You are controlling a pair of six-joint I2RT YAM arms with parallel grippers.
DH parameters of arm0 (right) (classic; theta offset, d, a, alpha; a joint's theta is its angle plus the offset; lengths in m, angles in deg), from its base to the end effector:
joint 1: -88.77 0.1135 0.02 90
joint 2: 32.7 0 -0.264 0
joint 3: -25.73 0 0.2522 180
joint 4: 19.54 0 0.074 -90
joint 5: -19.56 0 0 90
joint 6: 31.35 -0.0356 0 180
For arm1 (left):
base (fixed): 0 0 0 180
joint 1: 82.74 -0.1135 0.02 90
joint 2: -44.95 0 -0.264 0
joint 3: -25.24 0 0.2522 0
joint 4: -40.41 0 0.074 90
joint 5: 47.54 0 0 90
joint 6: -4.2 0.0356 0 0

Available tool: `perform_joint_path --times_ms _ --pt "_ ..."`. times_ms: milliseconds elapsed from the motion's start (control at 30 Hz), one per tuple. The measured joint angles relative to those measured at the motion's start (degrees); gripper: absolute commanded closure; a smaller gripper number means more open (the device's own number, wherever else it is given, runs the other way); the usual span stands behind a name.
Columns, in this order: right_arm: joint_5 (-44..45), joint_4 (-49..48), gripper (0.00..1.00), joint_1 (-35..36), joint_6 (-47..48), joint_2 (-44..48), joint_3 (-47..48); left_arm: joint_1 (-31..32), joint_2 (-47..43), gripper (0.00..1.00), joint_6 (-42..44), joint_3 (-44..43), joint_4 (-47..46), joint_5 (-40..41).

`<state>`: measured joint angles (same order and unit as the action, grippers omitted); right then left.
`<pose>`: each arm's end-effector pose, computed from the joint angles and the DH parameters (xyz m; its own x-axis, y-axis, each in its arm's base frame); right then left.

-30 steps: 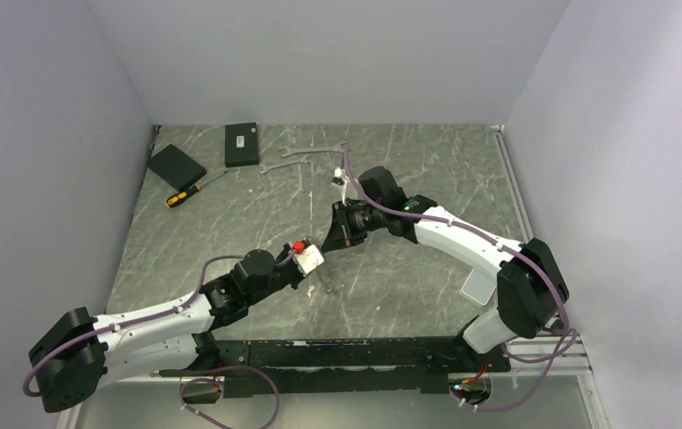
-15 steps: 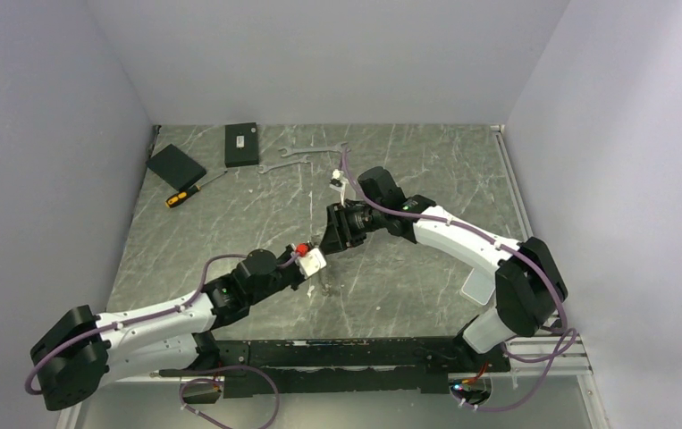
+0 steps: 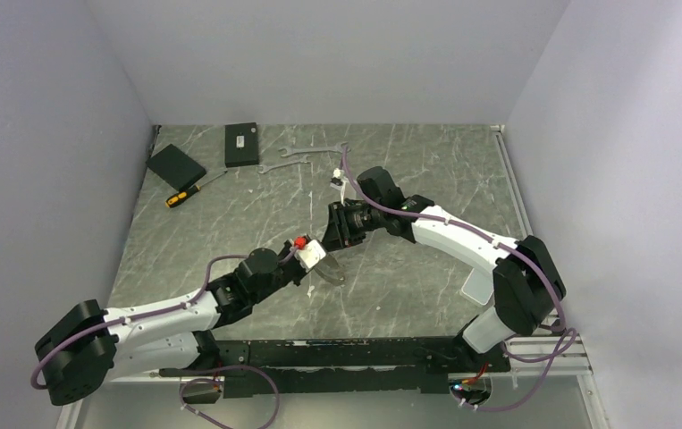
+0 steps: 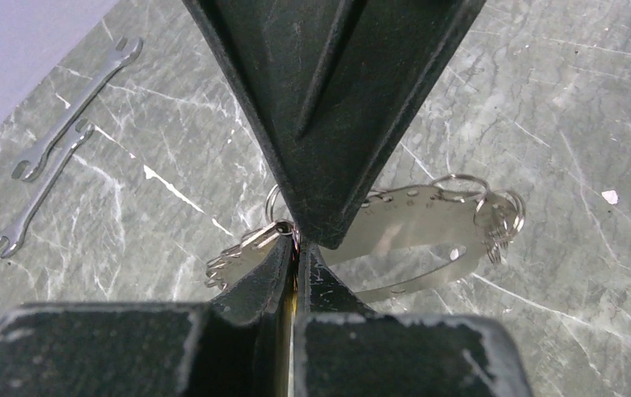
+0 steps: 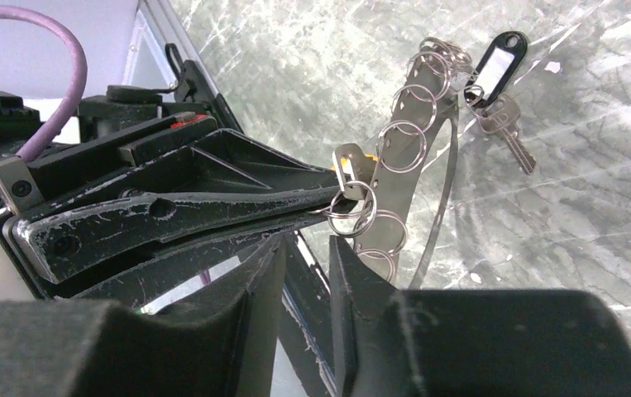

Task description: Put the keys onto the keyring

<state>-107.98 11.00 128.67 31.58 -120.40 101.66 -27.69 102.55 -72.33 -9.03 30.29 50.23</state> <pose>0.2407 0.2295 0.2570 -0.8486 -0.2392 -0.4718 -0.5257 0.4808 0.7018 0.1280 -0.1747 0.2116 0.0443 0.3395 -0.9396 0.7470 0.6133 0.2568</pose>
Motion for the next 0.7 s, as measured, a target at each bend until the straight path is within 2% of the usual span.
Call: perform_joint_path --times_ms 133,500,600,700 --pt "0.3 -0.5 0.89 0.0 -0.6 -0.8 0.0 0.0 1.1 1.00 -0.7 -0.1 -0.9 0.5" --pt "1.9 -0.5 0.97 0.0 -0.5 -1.2 0.0 0.0 1.1 1.00 -0.7 -0.2 -1.1 0.7" --pt "2.3 -0.5 0.93 0.0 -0.5 -1.2 0.0 0.0 1.0 1.00 -0.7 -0.2 -1.1 0.7" --pt "2.4 -0.7 0.73 0.0 -0.6 -1.2 -0.2 0.0 0.6 1.00 -0.7 -0.2 -1.1 0.7"
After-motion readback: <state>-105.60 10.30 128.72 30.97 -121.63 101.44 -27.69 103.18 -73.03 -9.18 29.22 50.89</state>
